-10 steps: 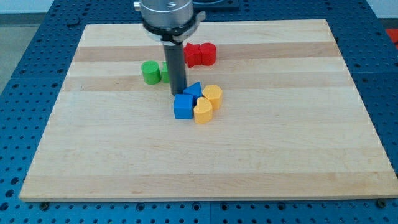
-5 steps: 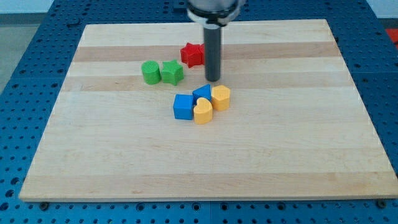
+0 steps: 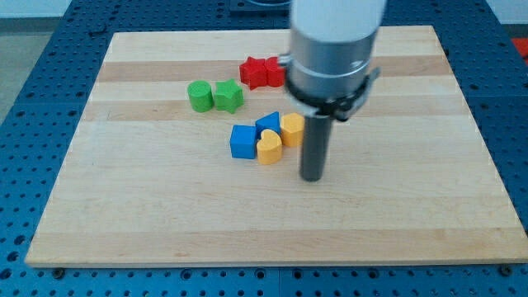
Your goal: Slide the yellow heart close to the yellow hexagon
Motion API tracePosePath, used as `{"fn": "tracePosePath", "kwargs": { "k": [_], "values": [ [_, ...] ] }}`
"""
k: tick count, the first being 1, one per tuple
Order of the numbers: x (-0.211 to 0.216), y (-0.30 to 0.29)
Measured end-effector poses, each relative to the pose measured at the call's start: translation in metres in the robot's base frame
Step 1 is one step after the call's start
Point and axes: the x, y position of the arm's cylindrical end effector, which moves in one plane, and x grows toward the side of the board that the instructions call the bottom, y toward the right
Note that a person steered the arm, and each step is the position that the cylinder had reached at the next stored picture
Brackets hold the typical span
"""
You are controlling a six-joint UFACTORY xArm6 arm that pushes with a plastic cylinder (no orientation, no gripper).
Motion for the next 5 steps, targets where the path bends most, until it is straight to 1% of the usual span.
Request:
{"fn": "tracePosePath", "kwargs": {
  "k": [1, 3, 5],
  "values": [
    [0.013, -0.034],
    [-0.005, -0.068],
    [-0.021, -0.079]
  ]
}}
